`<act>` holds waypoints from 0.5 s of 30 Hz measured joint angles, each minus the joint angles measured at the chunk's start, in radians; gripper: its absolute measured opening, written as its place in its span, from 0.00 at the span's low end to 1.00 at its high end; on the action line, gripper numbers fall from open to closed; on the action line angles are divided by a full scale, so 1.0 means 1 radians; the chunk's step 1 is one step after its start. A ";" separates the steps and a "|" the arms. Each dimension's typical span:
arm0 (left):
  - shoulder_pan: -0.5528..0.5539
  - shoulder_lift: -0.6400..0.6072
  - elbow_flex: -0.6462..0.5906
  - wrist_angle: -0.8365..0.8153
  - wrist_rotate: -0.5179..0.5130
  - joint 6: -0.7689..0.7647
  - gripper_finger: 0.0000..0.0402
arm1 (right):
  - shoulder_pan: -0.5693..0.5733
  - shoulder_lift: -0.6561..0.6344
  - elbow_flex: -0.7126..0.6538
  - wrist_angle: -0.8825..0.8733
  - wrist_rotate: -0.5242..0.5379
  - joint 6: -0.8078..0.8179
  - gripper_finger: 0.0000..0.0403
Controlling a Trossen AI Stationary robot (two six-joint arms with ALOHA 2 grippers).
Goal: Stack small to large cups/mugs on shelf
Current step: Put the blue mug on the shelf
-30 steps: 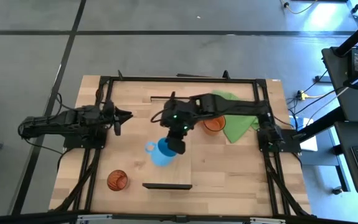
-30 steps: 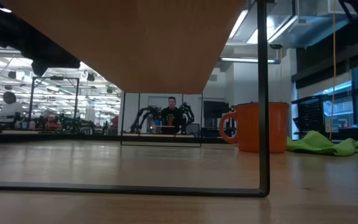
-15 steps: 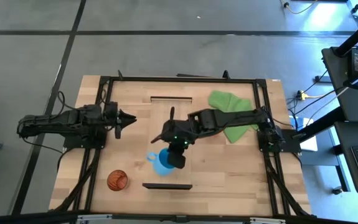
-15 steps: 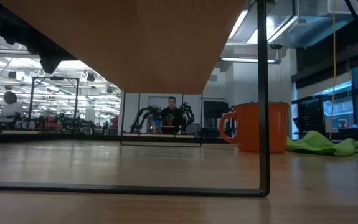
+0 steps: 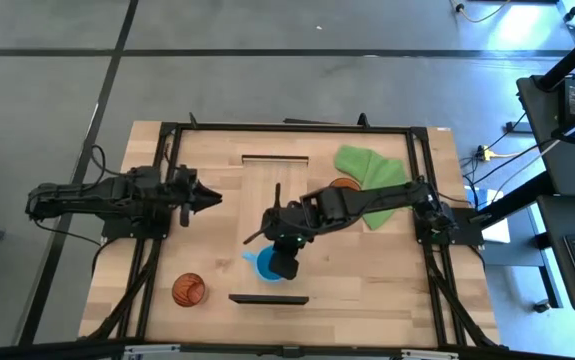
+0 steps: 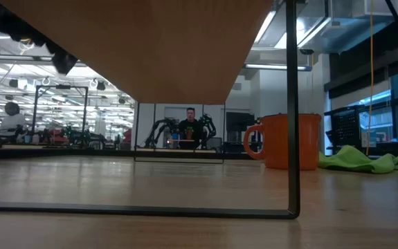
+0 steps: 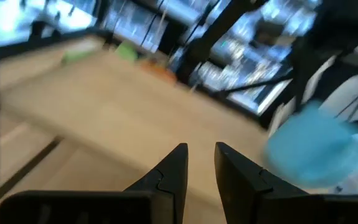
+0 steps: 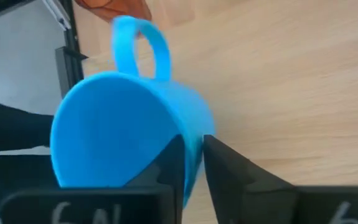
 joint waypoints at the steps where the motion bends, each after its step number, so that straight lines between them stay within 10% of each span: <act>1: 0.000 0.000 0.000 0.027 0.000 0.001 0.18 | 0.001 0.001 0.000 -0.003 0.007 -0.004 0.17; 15: 0.000 0.000 0.000 0.072 -0.008 0.048 0.18 | -0.007 -0.008 0.009 0.035 0.016 -0.059 0.18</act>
